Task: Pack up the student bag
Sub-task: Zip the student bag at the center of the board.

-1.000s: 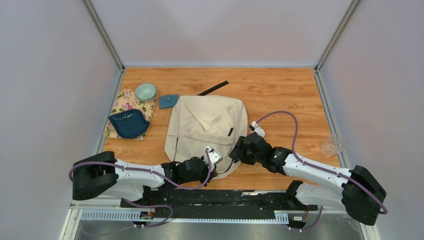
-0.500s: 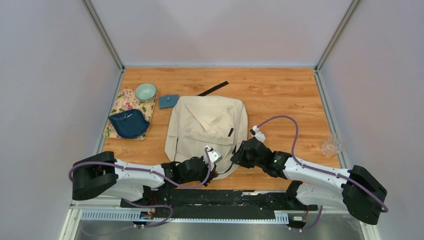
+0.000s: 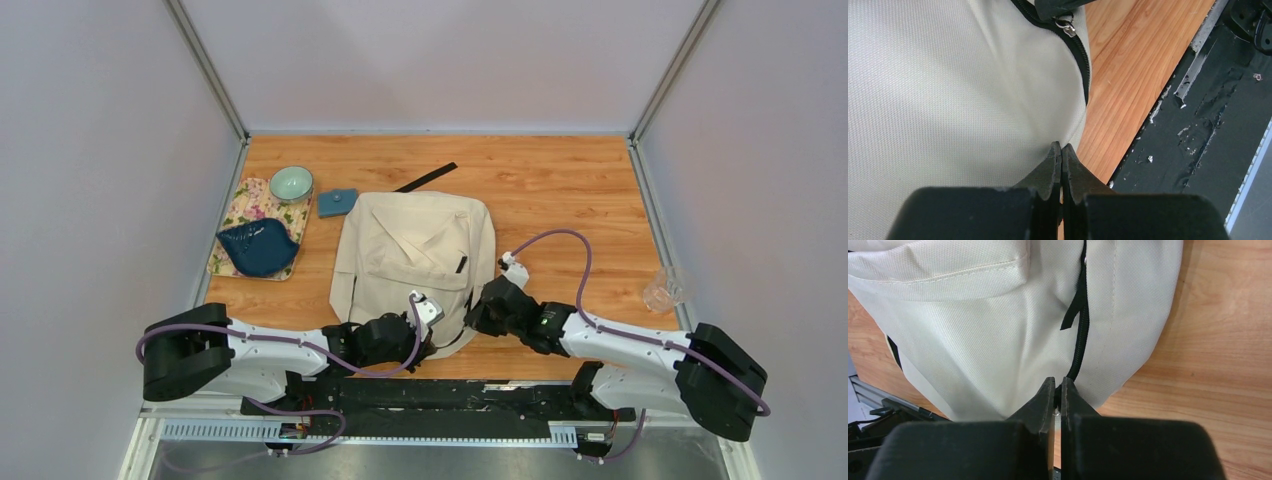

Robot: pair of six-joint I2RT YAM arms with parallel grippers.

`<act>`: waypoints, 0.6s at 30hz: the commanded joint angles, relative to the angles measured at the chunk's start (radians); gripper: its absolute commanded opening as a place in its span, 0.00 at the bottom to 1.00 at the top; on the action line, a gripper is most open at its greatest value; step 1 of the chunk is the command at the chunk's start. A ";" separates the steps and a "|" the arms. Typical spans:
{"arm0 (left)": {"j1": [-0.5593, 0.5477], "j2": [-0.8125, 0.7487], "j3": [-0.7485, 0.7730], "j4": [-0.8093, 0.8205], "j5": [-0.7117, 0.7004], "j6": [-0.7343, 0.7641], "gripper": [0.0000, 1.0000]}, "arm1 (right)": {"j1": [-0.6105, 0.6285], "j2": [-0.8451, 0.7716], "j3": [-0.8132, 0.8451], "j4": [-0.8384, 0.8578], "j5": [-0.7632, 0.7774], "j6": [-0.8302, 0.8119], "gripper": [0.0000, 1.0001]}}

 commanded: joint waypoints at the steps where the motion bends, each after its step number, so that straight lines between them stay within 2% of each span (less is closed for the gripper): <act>1: -0.015 -0.008 0.010 -0.031 0.142 0.001 0.00 | 0.002 0.022 0.059 0.022 0.110 -0.082 0.00; 7: -0.017 -0.020 -0.013 -0.031 0.237 0.061 0.00 | -0.039 0.079 0.088 0.056 0.205 -0.185 0.00; 12: -0.018 -0.056 -0.046 -0.058 0.240 0.087 0.00 | -0.073 0.125 0.095 0.090 0.225 -0.218 0.00; 14: -0.018 -0.071 -0.049 -0.083 0.207 0.084 0.00 | -0.074 0.113 0.085 0.117 0.187 -0.225 0.00; 17: -0.018 -0.097 -0.043 -0.084 0.124 0.060 0.27 | -0.055 0.087 0.063 0.130 0.150 -0.225 0.00; 18: -0.018 -0.102 -0.025 -0.084 0.101 0.048 0.41 | -0.047 0.079 0.057 0.130 0.147 -0.222 0.00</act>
